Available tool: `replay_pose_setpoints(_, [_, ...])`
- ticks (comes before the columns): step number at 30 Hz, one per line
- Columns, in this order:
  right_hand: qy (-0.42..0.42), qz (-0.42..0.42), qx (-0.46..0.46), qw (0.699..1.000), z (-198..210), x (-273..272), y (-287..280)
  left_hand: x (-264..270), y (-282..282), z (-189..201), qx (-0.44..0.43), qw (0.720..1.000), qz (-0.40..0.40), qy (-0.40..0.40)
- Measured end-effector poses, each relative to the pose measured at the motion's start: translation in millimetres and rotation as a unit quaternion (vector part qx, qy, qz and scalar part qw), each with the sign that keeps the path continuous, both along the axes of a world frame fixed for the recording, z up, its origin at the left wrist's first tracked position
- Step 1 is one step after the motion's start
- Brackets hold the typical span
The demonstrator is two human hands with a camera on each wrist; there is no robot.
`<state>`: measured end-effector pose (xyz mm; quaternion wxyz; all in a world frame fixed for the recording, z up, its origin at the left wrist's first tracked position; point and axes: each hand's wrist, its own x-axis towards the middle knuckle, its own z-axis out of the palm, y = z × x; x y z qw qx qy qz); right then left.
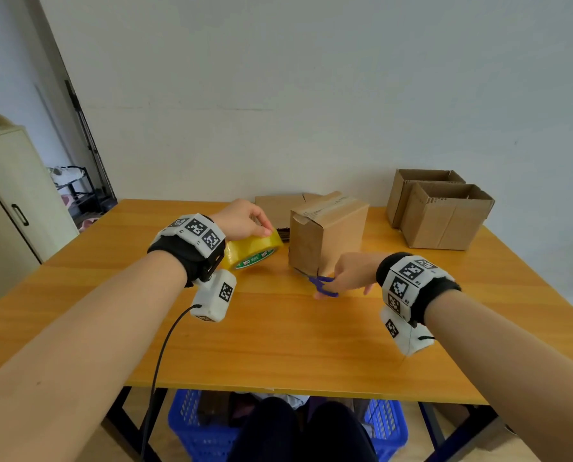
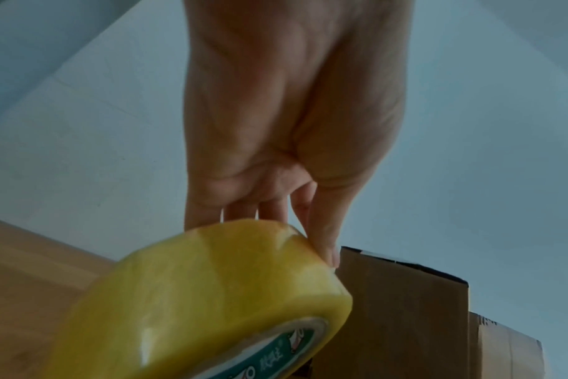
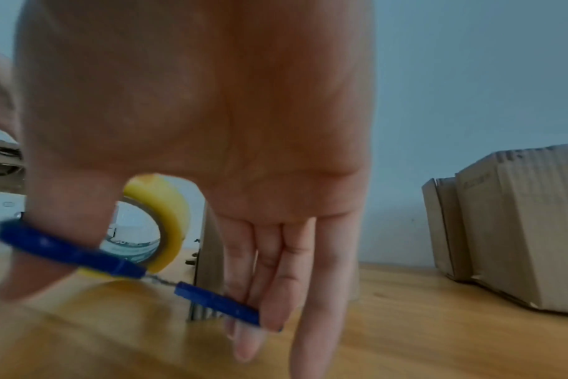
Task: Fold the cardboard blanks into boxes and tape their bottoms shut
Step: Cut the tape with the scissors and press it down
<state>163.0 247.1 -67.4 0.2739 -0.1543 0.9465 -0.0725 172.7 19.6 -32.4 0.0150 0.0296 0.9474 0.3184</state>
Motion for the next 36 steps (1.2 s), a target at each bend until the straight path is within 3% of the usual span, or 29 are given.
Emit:
replay_pose_setpoints(4, [0.07, 0.051, 0.074, 0.993, -4, 2, -3, -2, 4, 3, -0.015, 1.0, -0.003, -0.005])
replay_pose_setpoints(7, [0.102, 0.076, 0.067, 0.99, -8, 0, -4, -4, 5, 3, -0.022, 1.0, -0.009, -0.013])
replay_pose_setpoints(16, [0.116, 0.088, 0.079, 0.986, -9, 0, -9, -3, 6, 6, -0.001, 0.995, -0.025, -0.093])
replay_pose_setpoints(19, [0.113, 0.08, 0.014, 0.99, -9, 3, -8, 0, 5, 4, 0.014, 0.995, -0.026, -0.096])
replay_pose_setpoints(22, [0.102, 0.06, -0.134, 0.984, -11, 6, -11, 3, 5, 2, 0.024, 0.995, -0.03, -0.092])
replay_pose_setpoints(27, [0.122, -0.017, -0.383, 0.916, -2, 22, -45, 9, 4, 2, 0.043, 0.995, -0.038, -0.084])
replay_pose_setpoints(32, [0.189, -0.095, -0.421, 0.882, -1, 18, -71, 17, -1, 2, 0.082, 0.992, -0.039, -0.085])
replay_pose_setpoints(36, [0.142, -0.143, -0.462, 0.863, -1, 15, -77, 20, -9, 0, 0.099, 0.991, -0.041, -0.074])
